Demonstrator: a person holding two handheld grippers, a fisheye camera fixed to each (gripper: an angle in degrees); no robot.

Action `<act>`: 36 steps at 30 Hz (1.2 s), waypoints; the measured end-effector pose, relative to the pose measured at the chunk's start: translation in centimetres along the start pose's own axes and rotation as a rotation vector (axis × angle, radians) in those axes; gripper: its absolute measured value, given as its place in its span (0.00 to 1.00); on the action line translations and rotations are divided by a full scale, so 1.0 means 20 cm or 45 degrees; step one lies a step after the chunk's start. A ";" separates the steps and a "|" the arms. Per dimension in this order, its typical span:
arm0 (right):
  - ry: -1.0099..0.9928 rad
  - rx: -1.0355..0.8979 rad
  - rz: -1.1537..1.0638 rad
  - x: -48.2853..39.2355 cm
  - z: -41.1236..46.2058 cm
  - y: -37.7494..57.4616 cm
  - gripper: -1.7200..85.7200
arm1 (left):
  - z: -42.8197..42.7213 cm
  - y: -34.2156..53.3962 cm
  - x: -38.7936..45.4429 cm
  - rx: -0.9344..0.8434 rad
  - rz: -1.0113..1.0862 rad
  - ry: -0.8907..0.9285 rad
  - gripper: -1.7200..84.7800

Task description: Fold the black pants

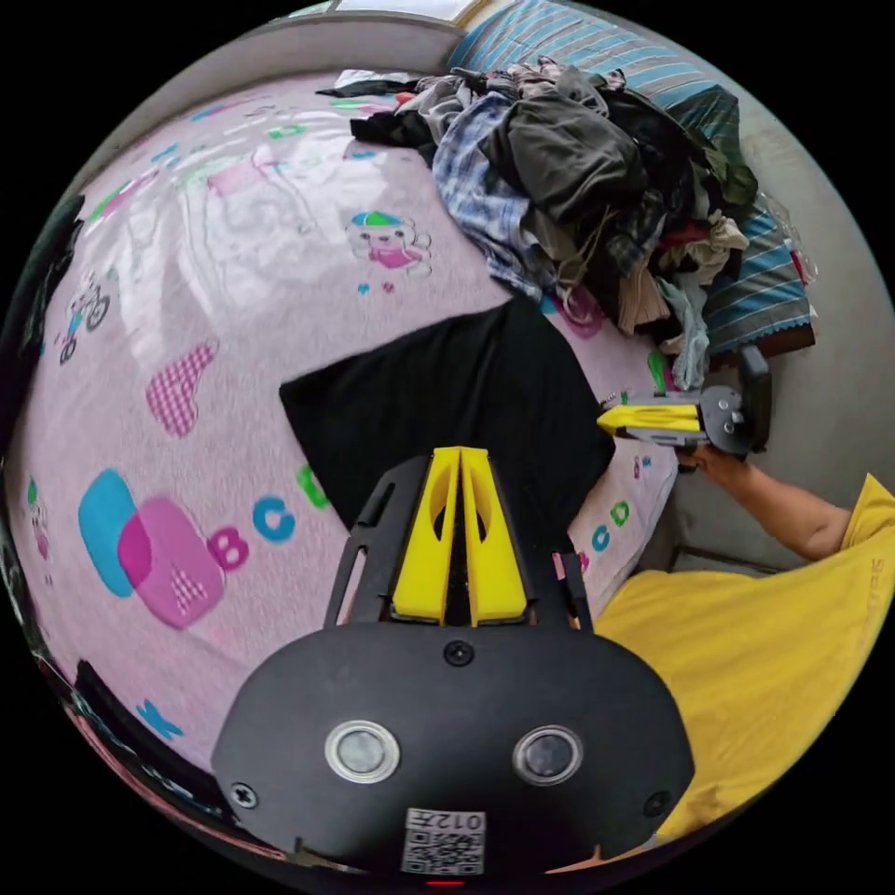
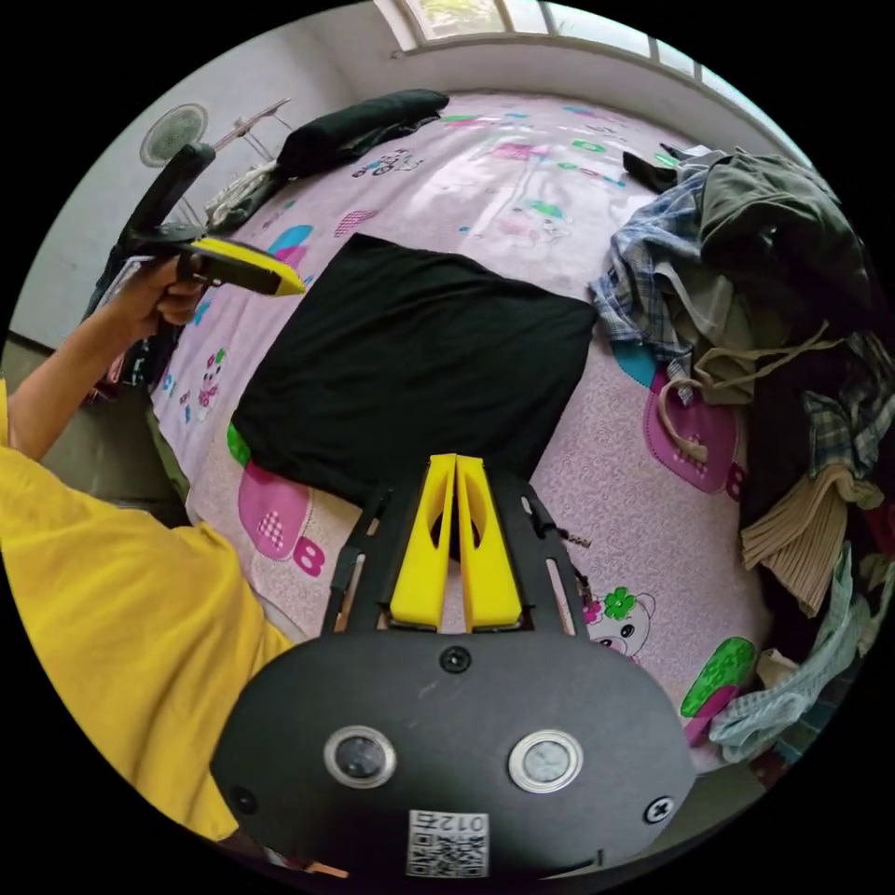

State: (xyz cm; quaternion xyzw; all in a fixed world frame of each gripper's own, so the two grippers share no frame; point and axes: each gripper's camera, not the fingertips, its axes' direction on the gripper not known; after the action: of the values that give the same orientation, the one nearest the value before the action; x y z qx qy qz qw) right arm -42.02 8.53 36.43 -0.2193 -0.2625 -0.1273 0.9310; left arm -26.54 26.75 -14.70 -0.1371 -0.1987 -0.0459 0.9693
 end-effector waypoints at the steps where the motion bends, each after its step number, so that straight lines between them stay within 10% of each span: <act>1: 0.008 -0.020 -0.001 0.00 0.00 0.01 0.03 | 0.04 -0.10 -0.02 -0.004 0.003 -0.031 0.02; 36: 0.054 0.201 0.321 0.34 -0.08 -0.24 0.02 | 0.46 -0.38 -0.30 -0.002 -0.193 0.067 0.02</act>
State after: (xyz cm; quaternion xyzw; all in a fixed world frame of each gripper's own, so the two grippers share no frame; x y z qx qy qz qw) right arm -37.43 2.71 40.60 -0.1740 -0.2225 0.0070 0.9592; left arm -36.69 22.25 -7.01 -0.1212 -0.1828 -0.1228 0.9679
